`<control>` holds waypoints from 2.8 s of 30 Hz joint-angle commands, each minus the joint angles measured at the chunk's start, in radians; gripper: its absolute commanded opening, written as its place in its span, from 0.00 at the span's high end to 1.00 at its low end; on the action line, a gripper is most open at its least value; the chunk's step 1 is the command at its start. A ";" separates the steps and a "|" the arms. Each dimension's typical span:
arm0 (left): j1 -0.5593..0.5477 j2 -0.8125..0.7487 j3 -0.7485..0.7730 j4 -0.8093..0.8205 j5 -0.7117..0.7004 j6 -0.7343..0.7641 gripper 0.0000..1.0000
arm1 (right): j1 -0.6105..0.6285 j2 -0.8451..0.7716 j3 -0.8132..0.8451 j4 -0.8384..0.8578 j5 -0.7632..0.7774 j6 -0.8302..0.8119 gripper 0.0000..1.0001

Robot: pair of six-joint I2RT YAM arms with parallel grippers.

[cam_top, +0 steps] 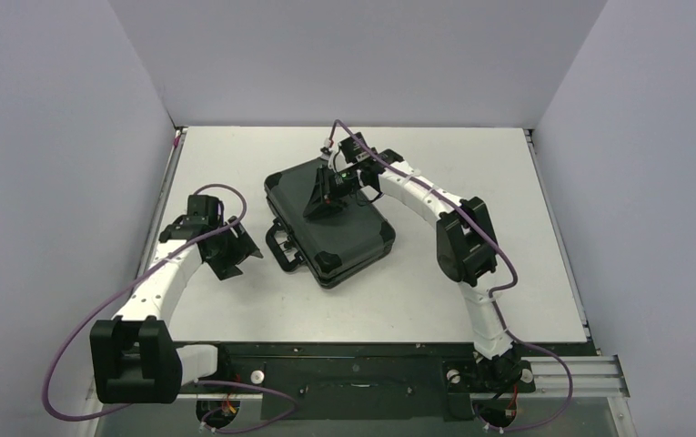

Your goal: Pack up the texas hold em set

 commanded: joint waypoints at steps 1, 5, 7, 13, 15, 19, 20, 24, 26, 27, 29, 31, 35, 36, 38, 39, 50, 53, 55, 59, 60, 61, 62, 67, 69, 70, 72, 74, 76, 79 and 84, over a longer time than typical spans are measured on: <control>0.006 0.009 -0.026 0.094 0.042 0.011 0.39 | -0.001 0.007 0.032 0.064 -0.038 0.003 0.83; 0.006 0.001 -0.066 0.148 0.065 0.000 0.46 | 0.009 0.018 0.022 0.032 -0.010 -0.024 0.83; 0.006 -0.003 -0.086 0.175 0.062 -0.012 0.46 | 0.016 0.028 0.013 0.013 0.020 -0.043 0.83; 0.006 0.002 -0.118 0.244 0.070 -0.056 0.47 | 0.024 0.077 -0.010 -0.041 0.080 -0.103 0.83; 0.006 0.002 -0.113 0.246 0.071 -0.056 0.47 | 0.024 0.097 -0.006 -0.069 0.116 -0.129 0.82; 0.006 0.004 -0.110 0.240 0.049 -0.045 0.47 | 0.022 0.155 -0.011 -0.159 0.188 -0.210 0.82; 0.006 0.006 -0.112 0.239 0.045 -0.046 0.47 | 0.019 0.158 -0.020 -0.163 0.204 -0.216 0.82; 0.006 -0.010 -0.139 0.274 0.035 -0.064 0.49 | 0.012 0.165 -0.070 -0.165 0.235 -0.227 0.82; 0.006 -0.023 -0.164 0.305 0.027 -0.079 0.51 | 0.011 0.167 -0.086 -0.166 0.243 -0.232 0.82; 0.007 -0.025 -0.180 0.316 0.026 -0.084 0.51 | 0.010 0.166 -0.096 -0.165 0.245 -0.234 0.82; 0.006 -0.020 -0.197 0.351 0.031 -0.102 0.52 | 0.009 0.164 -0.109 -0.164 0.248 -0.236 0.82; 0.007 0.000 -0.205 0.376 0.039 -0.109 0.53 | 0.009 0.163 -0.119 -0.163 0.249 -0.238 0.82; 0.006 0.044 -0.205 0.415 0.045 -0.109 0.58 | 0.008 0.160 -0.126 -0.159 0.250 -0.243 0.82; 0.005 0.051 -0.204 0.420 0.044 -0.109 0.59 | 0.008 0.160 -0.128 -0.158 0.249 -0.244 0.82; 0.006 0.074 -0.196 0.437 0.047 -0.108 0.64 | 0.008 0.161 -0.131 -0.156 0.249 -0.244 0.82; 0.006 0.090 -0.191 0.447 0.050 -0.102 0.67 | 0.008 0.162 -0.133 -0.155 0.247 -0.244 0.82; 0.006 0.240 -0.106 0.505 0.100 -0.050 0.85 | 0.006 0.161 -0.141 -0.148 0.237 -0.249 0.82; 0.005 0.264 -0.100 0.532 0.117 -0.050 0.86 | 0.004 0.162 -0.142 -0.149 0.236 -0.249 0.82; 0.004 0.279 -0.099 0.546 0.132 -0.051 0.87 | 0.004 0.162 -0.142 -0.149 0.233 -0.250 0.82; -0.002 0.303 -0.095 0.579 0.165 -0.059 0.87 | 0.002 0.167 -0.139 -0.147 0.230 -0.249 0.82; -0.004 0.314 -0.090 0.595 0.190 -0.059 0.87 | 0.002 0.168 -0.139 -0.146 0.229 -0.248 0.82; -0.010 0.321 -0.080 0.600 0.200 -0.059 0.87 | 0.002 0.167 -0.138 -0.148 0.228 -0.248 0.82; -0.016 0.333 -0.073 0.603 0.214 -0.059 0.87 | 0.002 0.169 -0.138 -0.147 0.228 -0.248 0.82; -0.071 0.348 -0.032 0.594 0.205 -0.062 0.86 | 0.002 0.171 -0.134 -0.148 0.225 -0.247 0.82; -0.086 0.351 -0.022 0.592 0.196 -0.069 0.86 | 0.002 0.172 -0.134 -0.148 0.225 -0.247 0.82; -0.091 0.354 -0.019 0.591 0.196 -0.070 0.86 | 0.002 0.173 -0.134 -0.148 0.225 -0.247 0.82; -0.106 0.358 -0.008 0.584 0.190 -0.070 0.86 | 0.002 0.173 -0.134 -0.149 0.224 -0.247 0.82; -0.114 0.360 0.004 0.573 0.182 -0.068 0.86 | 0.001 0.172 -0.134 -0.149 0.224 -0.247 0.82; -0.118 0.363 0.014 0.567 0.177 -0.064 0.86 | 0.001 0.173 -0.134 -0.149 0.223 -0.247 0.82; -0.121 0.368 0.017 0.559 0.176 -0.062 0.86 | -0.001 0.173 -0.134 -0.149 0.222 -0.247 0.82; -0.135 0.371 0.028 0.550 0.172 -0.051 0.86 | -0.001 0.177 -0.134 -0.148 0.222 -0.247 0.82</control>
